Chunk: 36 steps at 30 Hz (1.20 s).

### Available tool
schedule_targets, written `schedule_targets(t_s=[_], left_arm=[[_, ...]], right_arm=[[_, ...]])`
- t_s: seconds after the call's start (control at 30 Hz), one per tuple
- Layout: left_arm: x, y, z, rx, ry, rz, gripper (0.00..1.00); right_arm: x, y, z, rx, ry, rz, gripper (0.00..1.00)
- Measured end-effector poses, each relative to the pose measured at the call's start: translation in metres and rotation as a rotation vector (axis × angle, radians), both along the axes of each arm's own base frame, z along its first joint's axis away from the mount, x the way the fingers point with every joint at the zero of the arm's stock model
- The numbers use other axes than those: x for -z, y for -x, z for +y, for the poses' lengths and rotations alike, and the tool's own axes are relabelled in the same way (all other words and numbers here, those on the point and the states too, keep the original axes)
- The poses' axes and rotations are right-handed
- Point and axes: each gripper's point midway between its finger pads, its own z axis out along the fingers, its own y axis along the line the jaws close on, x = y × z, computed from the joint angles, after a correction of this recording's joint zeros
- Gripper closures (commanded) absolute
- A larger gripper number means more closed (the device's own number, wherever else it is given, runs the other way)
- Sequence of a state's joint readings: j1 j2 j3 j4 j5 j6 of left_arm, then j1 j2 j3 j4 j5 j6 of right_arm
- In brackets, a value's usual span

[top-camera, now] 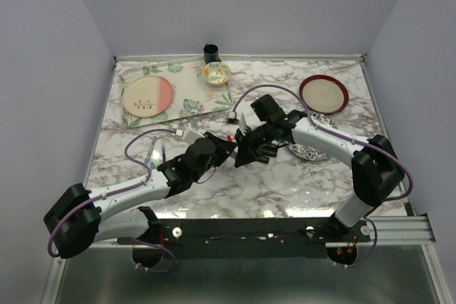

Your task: Open the pen caps

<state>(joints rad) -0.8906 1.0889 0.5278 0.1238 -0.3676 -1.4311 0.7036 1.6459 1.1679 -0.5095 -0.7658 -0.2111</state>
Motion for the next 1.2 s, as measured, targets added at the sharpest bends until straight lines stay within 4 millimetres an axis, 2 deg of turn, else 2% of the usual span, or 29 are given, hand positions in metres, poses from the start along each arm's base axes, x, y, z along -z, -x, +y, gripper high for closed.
schedule_targets(t_s=[0.07, 0.17, 0.23, 0.27, 0.33, 0.4, 0.53, 0.77, 1.07, 1.2], left_arm=[[-0.009, -0.002, 0.014, -0.033, 0.015, -0.023, 1.00], [-0.015, -0.020, 0.069, -0.197, 0.018, -0.056, 1.00], [-0.006, -0.028, 0.109, -0.313, -0.007, -0.055, 1.00], [0.001, -0.029, 0.121, -0.345, -0.020, -0.045, 1.00], [0.011, -0.028, 0.131, -0.369, -0.042, -0.028, 1.00], [0.035, -0.023, 0.142, -0.382, -0.085, 0.021, 1.00], [0.058, -0.016, 0.144, -0.364, -0.117, 0.070, 1.00], [0.091, -0.002, 0.134, -0.280, -0.132, 0.144, 1.00], [0.102, 0.005, 0.119, -0.201, -0.128, 0.170, 1.00], [0.114, 0.011, 0.110, -0.159, -0.151, 0.200, 1.00]], right_arm=[[-0.008, -0.002, 0.008, -0.025, -0.030, -0.038, 0.99], [-0.004, -0.004, -0.001, -0.017, 0.008, -0.040, 0.99], [0.002, -0.004, -0.011, -0.007, 0.041, -0.028, 0.99], [0.003, -0.005, -0.013, -0.003, 0.048, -0.028, 0.99], [0.008, -0.005, -0.019, -0.004, 0.070, -0.028, 0.99], [0.011, -0.002, -0.022, -0.010, 0.087, -0.026, 0.99], [0.019, -0.003, -0.030, -0.008, 0.131, -0.039, 0.99], [0.034, -0.008, -0.047, 0.006, 0.226, -0.084, 0.99], [0.065, -0.003, -0.079, 0.018, 0.378, -0.100, 0.99], [0.075, -0.007, -0.087, 0.028, 0.437, -0.117, 0.94]])
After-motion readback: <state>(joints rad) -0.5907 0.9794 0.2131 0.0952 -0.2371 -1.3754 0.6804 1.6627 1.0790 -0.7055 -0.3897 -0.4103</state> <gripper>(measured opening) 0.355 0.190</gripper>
